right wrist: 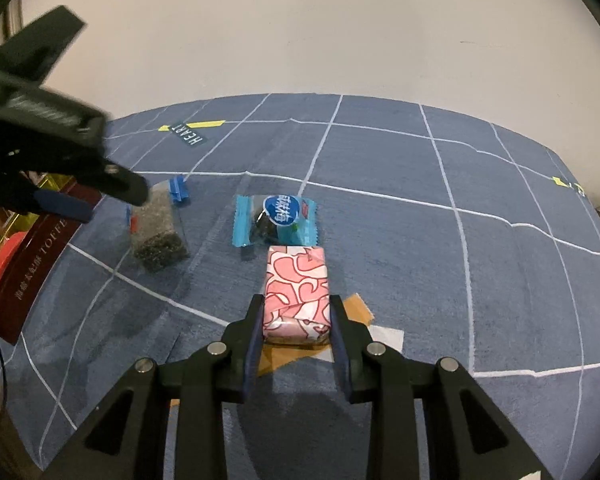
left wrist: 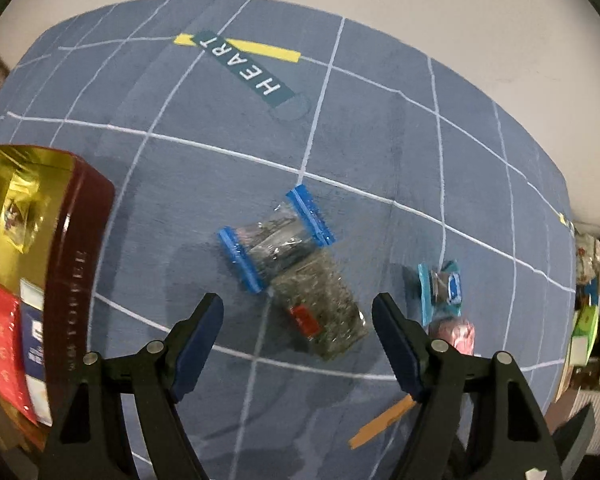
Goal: Organize snacks
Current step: 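Grasp the dark seed bag with left tool while right tool holds pink candy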
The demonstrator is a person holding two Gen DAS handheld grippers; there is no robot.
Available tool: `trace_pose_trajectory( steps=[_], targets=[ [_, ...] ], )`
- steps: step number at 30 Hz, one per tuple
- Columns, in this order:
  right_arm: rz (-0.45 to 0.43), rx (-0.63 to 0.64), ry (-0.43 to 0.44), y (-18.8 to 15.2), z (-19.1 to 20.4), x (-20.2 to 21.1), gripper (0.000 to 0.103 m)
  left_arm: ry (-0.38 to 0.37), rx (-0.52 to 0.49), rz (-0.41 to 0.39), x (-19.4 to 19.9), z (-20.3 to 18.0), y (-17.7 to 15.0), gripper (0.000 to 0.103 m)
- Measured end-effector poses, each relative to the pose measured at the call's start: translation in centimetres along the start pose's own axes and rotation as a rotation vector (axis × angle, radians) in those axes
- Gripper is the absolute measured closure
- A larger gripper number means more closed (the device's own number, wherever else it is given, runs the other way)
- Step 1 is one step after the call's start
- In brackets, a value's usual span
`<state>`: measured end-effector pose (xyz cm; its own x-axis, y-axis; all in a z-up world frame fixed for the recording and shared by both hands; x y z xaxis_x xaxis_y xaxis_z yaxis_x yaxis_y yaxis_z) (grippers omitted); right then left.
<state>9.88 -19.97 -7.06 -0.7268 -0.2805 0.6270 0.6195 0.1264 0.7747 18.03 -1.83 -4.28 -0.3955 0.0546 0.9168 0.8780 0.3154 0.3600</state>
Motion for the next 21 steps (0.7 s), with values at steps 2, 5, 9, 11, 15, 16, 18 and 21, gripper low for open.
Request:
trace_pose_trajectory(
  steps=[2, 5, 9, 11, 15, 16, 18, 21],
  targets=[
    [0.000, -0.008, 0.005, 0.0, -0.1, 0.0, 0.072, 0.020, 0.000, -0.001, -0.4, -0.5, 0.1, 0.031],
    [-0.001, -0.023, 0.018, 0.0, -0.4, 0.0, 0.072, 0.043, -0.002, -0.006, -1.0, -1.1, 0.2, 0.031],
    [-0.001, -0.033, 0.027, 0.1, -0.7, -0.1, 0.072, 0.054, -0.016, 0.023, -2.1, -1.3, 0.1, 0.042],
    [-0.001, -0.033, 0.028, 0.1, -0.7, -0.2, 0.072, 0.056, -0.028, 0.025, -2.2, -1.2, 0.0, 0.044],
    [-0.001, -0.032, 0.027, 0.1, -0.7, -0.1, 0.072, 0.042, -0.062, 0.032, -1.7, -0.5, -0.5, 0.066],
    [-0.001, -0.031, 0.026, 0.1, -0.7, -0.1, 0.072, 0.045, -0.071, 0.033, -1.6, -0.3, -0.5, 0.068],
    [-0.001, -0.029, 0.025, 0.1, -0.7, -0.3, 0.072, 0.057, -0.096, 0.034, -1.4, 0.2, -0.8, 0.071],
    [0.000, -0.026, 0.023, 0.1, -0.6, -0.3, 0.072, 0.057, -0.114, 0.024, -1.0, 1.0, -1.3, 0.071]
  ],
)
Point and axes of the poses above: each gripper's, at about its wrist camera, not at the fingertips, and x roughly against the way its jaws point, z to its left, y to its top, the point moved 1 cm from there along -x, roughly the way its jaws point, and after that the axes turned 10 degrees about -z, right-handed, at the moved point
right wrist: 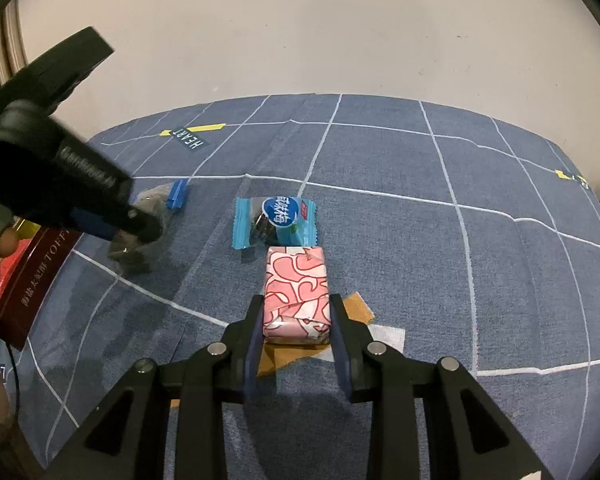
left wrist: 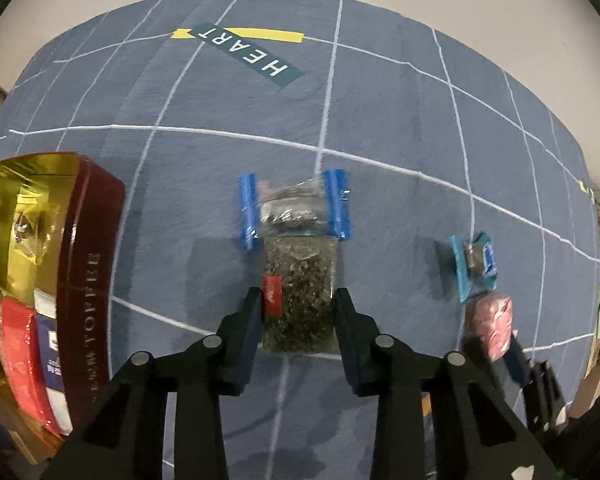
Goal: Organize snacks
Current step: 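Grasp the dark seed bag with left tool while right tool holds pink candy, then carry the seed bag into the gold tin and open the left tool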
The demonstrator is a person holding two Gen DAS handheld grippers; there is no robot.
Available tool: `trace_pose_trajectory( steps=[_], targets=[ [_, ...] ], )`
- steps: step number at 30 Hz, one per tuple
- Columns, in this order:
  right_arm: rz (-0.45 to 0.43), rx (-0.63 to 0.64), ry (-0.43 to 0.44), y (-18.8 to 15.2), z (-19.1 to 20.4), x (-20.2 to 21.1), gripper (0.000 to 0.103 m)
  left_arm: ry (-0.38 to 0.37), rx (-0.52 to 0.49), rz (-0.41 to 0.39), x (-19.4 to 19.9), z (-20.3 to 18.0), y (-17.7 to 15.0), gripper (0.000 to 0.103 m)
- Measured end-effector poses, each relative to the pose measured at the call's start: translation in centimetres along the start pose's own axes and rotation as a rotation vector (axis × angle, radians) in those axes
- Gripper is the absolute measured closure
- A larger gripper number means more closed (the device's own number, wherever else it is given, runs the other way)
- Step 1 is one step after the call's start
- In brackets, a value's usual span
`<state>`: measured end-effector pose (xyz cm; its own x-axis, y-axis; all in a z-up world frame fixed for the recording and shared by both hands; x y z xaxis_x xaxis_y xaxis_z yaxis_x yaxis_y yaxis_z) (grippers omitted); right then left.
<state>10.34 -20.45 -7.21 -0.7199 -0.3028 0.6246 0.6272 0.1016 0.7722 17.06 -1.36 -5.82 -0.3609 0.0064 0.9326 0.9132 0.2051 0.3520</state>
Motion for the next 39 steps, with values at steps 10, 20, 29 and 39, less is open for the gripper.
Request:
trace_pose_trajectory(
  steps=[10, 20, 29, 39],
  targets=[
    [0.002, 0.015, -0.010, 0.0, 0.4, -0.1, 0.072, -0.010, -0.038, -0.004, 0.6, 1.1, -1.6, 0.072],
    [0.003, 0.031, -0.025, 0.0, 0.7, -0.2, 0.072, -0.033, -0.067, -0.020, 3.8, 3.2, -4.0, 0.072],
    [0.005, 0.049, -0.047, 0.0, 1.1, -0.1, 0.072, -0.041, -0.071, -0.079, 7.1, 5.6, -3.3, 0.072],
    [0.008, 0.070, -0.069, -0.1, 1.5, -0.2, 0.071, 0.066, 0.001, -0.162, 10.1, 14.0, -0.3, 0.072]
  ],
)
Point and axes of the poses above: each gripper's, at about its wrist camera, not at the fingertips, and x roughly against the way its jaws point, z to its left, y to its top, the point moved 1 cm from there along -x, roughly the way its jaws point, and after that the axes turned 10 degrees about -z, right-handed, at the moved point
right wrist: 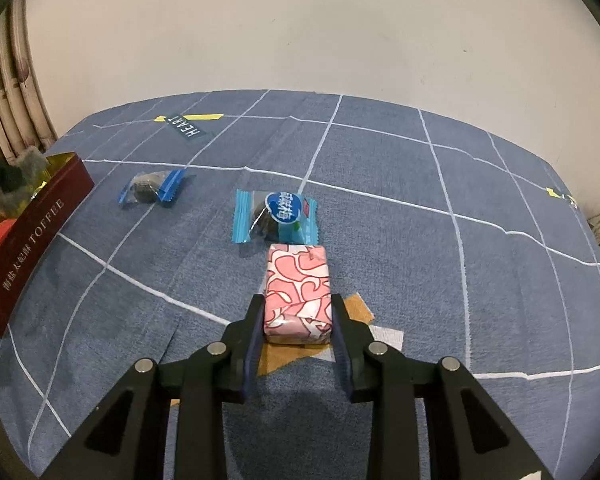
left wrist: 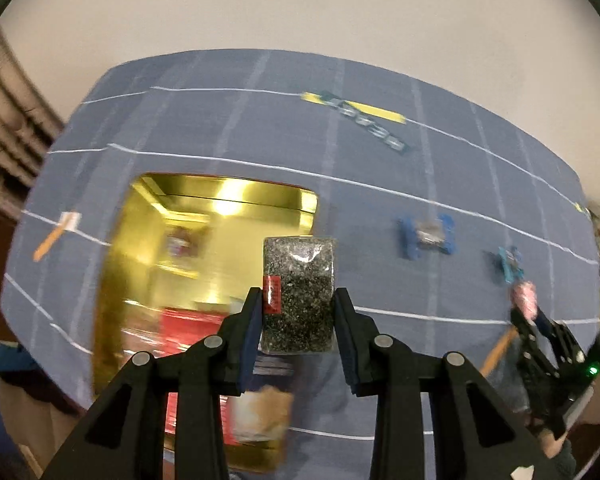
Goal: Organize snacks
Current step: 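Carry the seed bag into the gold tin and open the left tool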
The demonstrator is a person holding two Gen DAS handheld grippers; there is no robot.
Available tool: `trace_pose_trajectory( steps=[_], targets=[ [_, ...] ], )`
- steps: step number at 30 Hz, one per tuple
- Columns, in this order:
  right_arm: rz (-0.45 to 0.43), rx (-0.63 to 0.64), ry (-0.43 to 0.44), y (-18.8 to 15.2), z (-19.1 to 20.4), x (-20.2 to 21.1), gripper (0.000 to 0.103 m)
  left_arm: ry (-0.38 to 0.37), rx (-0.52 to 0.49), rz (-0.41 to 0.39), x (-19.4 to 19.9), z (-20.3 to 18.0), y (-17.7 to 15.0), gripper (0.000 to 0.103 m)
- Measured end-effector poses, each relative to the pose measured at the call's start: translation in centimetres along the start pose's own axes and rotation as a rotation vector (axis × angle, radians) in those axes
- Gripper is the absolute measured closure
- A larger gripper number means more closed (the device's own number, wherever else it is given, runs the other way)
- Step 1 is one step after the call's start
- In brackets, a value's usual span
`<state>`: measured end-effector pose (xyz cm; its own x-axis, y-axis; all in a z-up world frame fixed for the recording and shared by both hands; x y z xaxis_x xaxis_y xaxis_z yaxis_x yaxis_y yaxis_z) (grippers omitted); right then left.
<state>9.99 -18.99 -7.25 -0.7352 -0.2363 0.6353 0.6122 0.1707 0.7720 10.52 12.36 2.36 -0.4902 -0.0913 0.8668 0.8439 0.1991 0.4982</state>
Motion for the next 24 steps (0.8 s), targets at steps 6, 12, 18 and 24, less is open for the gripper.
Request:
trace_pose_trajectory(
  steps=[6, 12, 18, 24],
  targets=[
    [0.001, 0.006, -0.005, 0.0, 0.0, 0.0, 0.071, 0.082, 0.044, 0.012, -1.3, 5.3, 1.7, 0.072],
    [0.001, 0.010, -0.010, 0.1, 0.1, 0.0, 0.071, 0.138, 0.032, 0.032, -3.0, 7.9, 1.8, 0.072],
    [0.001, 0.010, -0.010, 0.1, 0.1, 0.0, 0.071, 0.174, 0.011, 0.068, -5.1, 8.9, 1.5, 0.072],
    [0.001, 0.010, -0.010, 0.1, 0.1, 0.0, 0.071, 0.177, -0.017, 0.081, -6.8, 9.5, 1.2, 0.072]
  ],
)
Point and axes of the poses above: each gripper's, at about its wrist camera, not at the fingertips, and x roughly against the way its jaws point, z to its left, y to its top, the point moved 1 cm from there along -x, roughly the way its jaws point, and after that the axes turned 10 degrees about -z, right-handed, at the moved point
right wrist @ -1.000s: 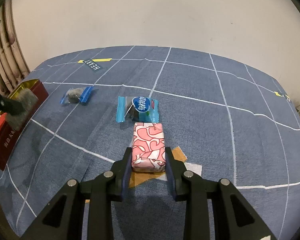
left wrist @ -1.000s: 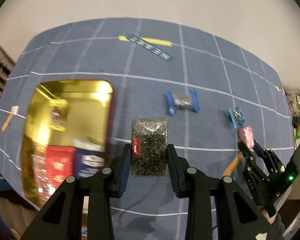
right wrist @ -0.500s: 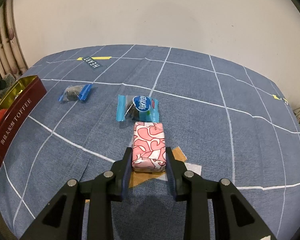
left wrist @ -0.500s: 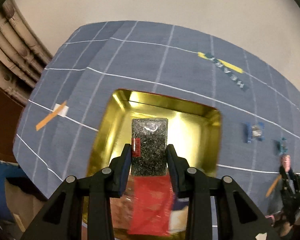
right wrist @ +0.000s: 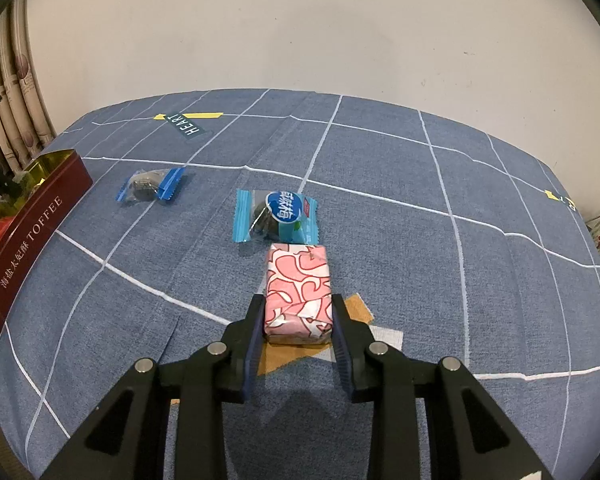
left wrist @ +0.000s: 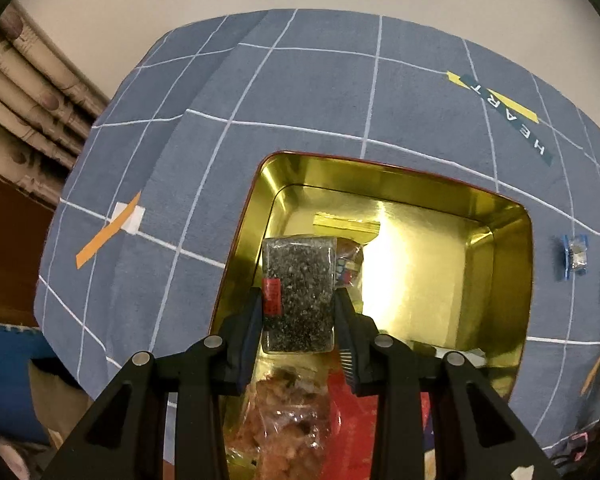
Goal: Organize snacks
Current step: 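Carry the seed bag into the gold tin and open the left tool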
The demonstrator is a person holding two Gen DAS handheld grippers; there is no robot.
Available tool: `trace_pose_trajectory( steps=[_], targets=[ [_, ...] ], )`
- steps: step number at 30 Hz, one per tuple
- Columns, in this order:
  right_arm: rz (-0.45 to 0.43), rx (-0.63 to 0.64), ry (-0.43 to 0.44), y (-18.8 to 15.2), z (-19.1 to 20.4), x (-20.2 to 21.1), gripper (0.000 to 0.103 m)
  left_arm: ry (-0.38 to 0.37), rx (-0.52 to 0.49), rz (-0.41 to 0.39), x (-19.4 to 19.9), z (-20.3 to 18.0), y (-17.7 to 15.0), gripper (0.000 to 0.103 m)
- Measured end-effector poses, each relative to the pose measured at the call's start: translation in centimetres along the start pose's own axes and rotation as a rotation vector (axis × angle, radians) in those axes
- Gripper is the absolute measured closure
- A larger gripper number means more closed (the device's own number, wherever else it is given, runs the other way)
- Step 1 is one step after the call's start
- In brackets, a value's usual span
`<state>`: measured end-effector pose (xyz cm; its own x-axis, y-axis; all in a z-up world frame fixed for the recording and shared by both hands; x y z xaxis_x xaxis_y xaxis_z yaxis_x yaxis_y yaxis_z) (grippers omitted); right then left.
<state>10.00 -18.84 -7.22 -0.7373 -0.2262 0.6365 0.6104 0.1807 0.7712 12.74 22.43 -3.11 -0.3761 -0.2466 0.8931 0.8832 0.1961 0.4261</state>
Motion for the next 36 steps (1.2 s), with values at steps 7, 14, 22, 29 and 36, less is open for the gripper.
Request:
trace_pose_trajectory(
  steps=[7, 14, 22, 29, 36],
  targets=[
    [0.000, 0.000, 0.000, 0.0, 0.0, 0.0, 0.071, 0.024, -0.002, 0.015, -0.8, 0.6, 0.0, 0.072],
    [0.000, 0.000, 0.000, -0.1, 0.0, 0.0, 0.071, 0.026, -0.008, 0.023, -1.2, 0.6, -0.3, 0.072],
    [0.000, 0.000, 0.000, -0.1, 0.0, 0.0, 0.071, 0.034, -0.018, 0.032, -1.2, 0.6, -0.3, 0.071],
    [0.000, 0.001, 0.000, -0.1, 0.0, 0.0, 0.071, 0.049, -0.042, -0.001, -0.2, 0.5, 0.1, 0.068],
    [0.000, 0.002, -0.001, -0.1, 0.0, 0.0, 0.071, 0.022, -0.037, -0.021, 1.0, 0.4, -0.1, 0.060]
  ],
)
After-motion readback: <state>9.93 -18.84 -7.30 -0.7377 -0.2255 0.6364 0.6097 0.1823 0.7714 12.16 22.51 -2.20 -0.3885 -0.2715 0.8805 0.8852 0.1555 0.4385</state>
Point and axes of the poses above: each gripper's, at about its wrist camera, not at the fingertips, and x roughly against the way its jaws point, z to its left, y to its top, the point moved 1 cm from there along -x, roughly the way its jaws point, and after that the axes turned 10 degrees about -z, right-handed, at the moved point
